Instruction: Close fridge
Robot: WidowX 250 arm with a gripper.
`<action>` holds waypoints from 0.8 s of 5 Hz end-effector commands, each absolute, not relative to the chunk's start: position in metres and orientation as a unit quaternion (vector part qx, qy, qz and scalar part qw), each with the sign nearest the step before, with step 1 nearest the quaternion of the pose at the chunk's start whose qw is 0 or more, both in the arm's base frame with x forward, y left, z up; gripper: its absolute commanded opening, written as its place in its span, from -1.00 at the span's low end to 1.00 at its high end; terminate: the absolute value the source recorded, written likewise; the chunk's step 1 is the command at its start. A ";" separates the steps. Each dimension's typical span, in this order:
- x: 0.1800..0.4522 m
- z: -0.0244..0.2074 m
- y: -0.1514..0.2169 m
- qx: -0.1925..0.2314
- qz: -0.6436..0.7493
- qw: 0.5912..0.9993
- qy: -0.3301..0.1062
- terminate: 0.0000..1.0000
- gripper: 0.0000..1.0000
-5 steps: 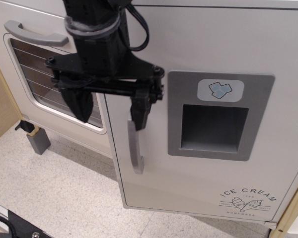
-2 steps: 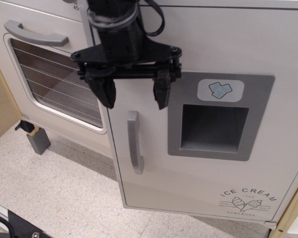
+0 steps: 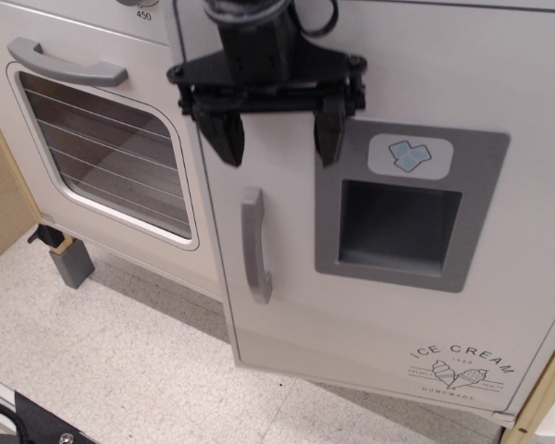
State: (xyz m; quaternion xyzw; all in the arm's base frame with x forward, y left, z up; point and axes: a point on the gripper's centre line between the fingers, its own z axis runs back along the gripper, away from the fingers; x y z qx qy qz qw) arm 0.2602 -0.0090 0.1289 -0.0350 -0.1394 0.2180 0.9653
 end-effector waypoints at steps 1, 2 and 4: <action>0.291 0.143 0.005 -0.035 0.257 0.946 -0.195 -1.00 1.00; 0.299 0.145 0.008 -0.035 0.268 0.942 -0.198 -1.00 1.00; 0.309 0.152 0.017 -0.047 0.277 0.944 -0.175 -1.00 1.00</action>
